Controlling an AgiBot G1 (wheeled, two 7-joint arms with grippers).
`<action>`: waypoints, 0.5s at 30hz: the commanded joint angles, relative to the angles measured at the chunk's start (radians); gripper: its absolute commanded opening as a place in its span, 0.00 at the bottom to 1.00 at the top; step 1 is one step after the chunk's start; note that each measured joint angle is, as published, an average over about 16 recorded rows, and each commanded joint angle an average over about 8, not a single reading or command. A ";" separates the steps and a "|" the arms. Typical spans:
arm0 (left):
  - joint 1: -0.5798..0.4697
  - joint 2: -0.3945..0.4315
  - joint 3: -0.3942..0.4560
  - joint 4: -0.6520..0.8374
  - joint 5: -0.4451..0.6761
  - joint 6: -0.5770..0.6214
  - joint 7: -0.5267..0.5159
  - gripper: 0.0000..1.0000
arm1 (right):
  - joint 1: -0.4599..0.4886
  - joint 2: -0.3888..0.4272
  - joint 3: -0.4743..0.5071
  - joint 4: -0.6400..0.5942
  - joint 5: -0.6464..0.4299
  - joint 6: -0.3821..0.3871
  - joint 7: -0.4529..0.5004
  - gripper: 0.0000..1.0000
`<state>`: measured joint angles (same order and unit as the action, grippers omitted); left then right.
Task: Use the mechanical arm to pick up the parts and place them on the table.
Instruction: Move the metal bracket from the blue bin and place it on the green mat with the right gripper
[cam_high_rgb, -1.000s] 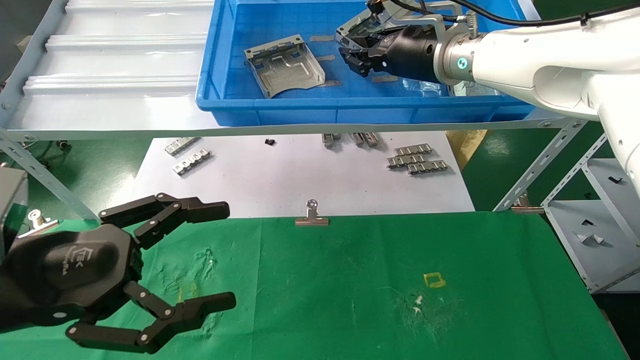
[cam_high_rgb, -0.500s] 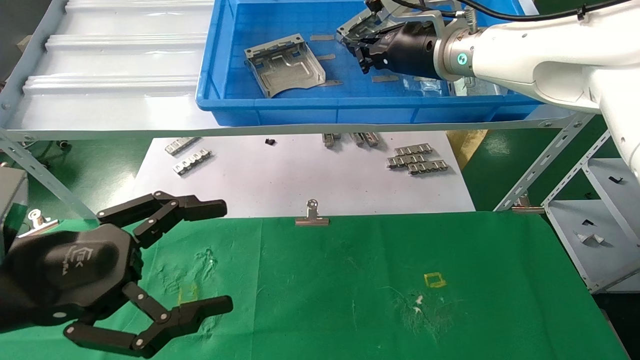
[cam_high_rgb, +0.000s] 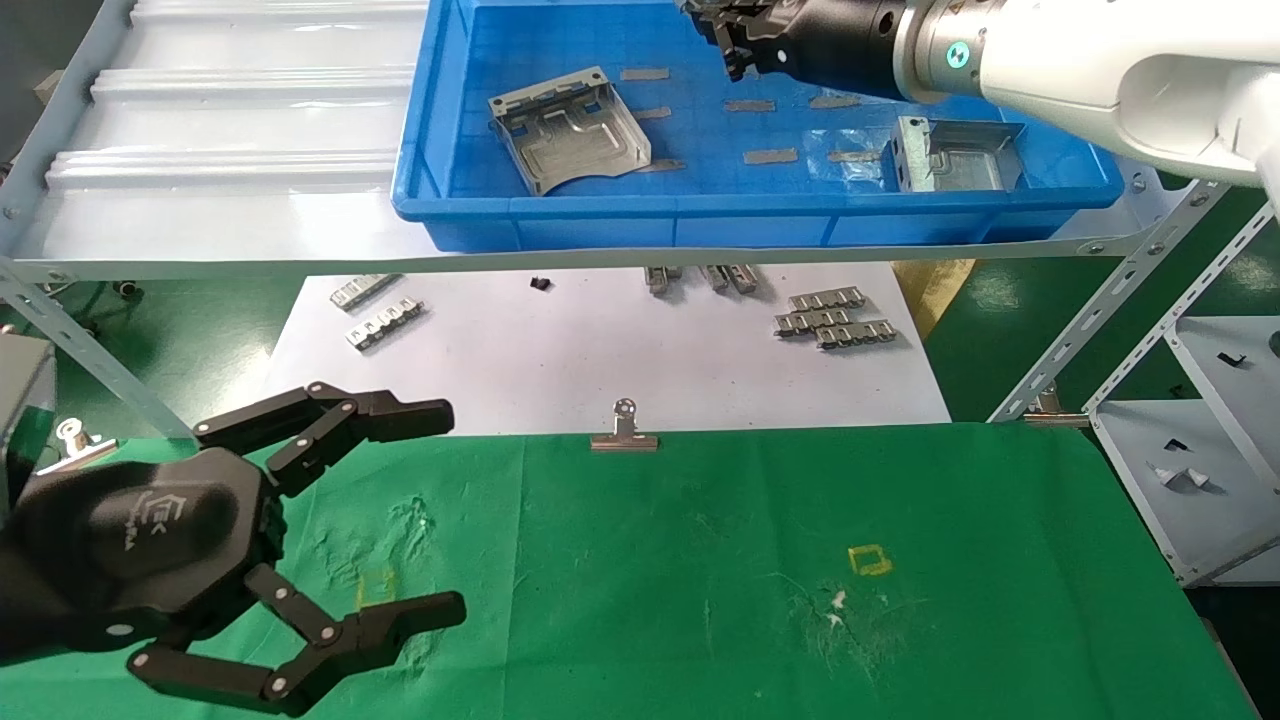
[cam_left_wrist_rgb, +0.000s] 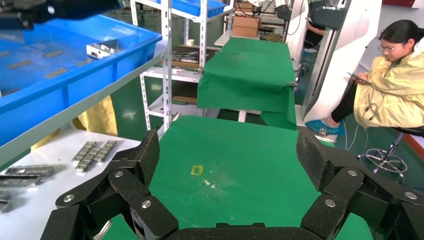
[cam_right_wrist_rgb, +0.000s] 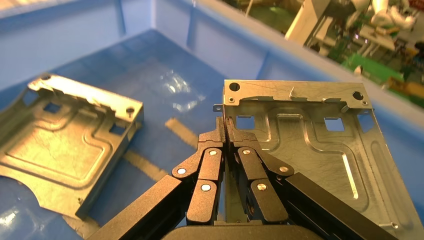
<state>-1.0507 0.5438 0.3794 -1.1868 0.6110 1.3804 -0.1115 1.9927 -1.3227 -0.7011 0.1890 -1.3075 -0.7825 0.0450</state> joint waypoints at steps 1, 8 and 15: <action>0.000 0.000 0.000 0.000 0.000 0.000 0.000 1.00 | 0.012 0.003 0.005 -0.006 0.012 -0.004 -0.020 0.00; 0.000 0.000 0.000 0.000 0.000 0.000 0.000 1.00 | 0.053 0.110 0.021 0.020 0.050 -0.283 -0.135 0.00; 0.000 0.000 0.000 0.000 0.000 0.000 0.000 1.00 | 0.073 0.225 0.025 0.052 0.071 -0.529 -0.201 0.00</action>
<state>-1.0507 0.5438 0.3794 -1.1868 0.6110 1.3804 -0.1115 2.0611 -1.0941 -0.6795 0.2558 -1.2426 -1.3031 -0.1554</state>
